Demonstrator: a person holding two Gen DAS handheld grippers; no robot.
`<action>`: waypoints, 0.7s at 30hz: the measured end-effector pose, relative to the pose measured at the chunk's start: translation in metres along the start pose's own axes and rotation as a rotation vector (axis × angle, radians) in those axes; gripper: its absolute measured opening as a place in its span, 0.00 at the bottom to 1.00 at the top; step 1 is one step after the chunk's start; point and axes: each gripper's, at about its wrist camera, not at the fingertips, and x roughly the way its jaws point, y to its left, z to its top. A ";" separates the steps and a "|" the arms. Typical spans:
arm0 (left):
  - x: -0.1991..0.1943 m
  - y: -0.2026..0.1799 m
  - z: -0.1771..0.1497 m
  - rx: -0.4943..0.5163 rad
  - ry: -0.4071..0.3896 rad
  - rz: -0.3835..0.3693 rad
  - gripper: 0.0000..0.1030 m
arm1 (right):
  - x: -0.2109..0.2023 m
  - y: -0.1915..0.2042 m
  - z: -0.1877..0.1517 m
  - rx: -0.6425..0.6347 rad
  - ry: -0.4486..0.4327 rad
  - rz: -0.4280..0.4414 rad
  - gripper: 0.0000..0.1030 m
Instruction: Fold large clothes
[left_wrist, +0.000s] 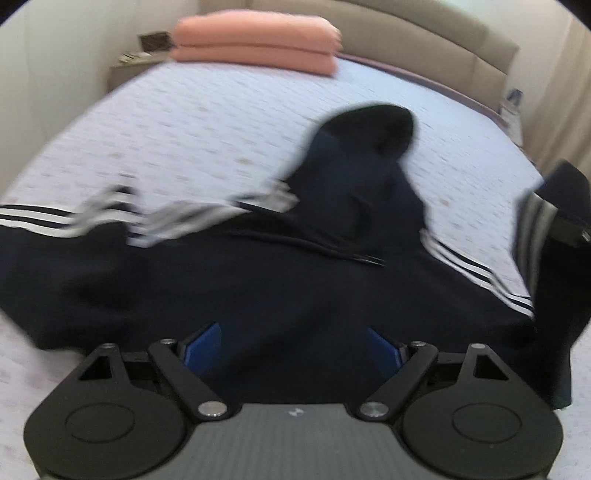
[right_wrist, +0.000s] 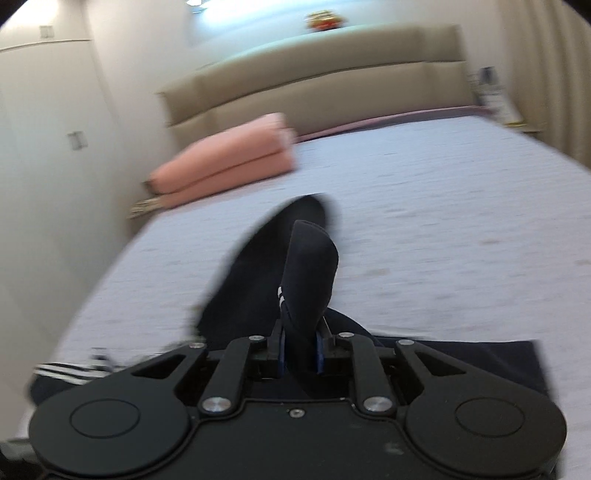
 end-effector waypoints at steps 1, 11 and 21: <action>-0.003 0.015 0.002 -0.010 -0.009 0.010 0.84 | 0.011 0.018 -0.003 0.000 0.014 0.040 0.22; 0.012 0.099 0.004 -0.076 0.030 -0.045 0.84 | 0.065 0.022 -0.039 0.012 0.291 0.066 0.72; 0.085 0.089 0.026 -0.184 0.116 -0.216 0.77 | 0.058 -0.068 -0.064 0.000 0.301 -0.442 0.29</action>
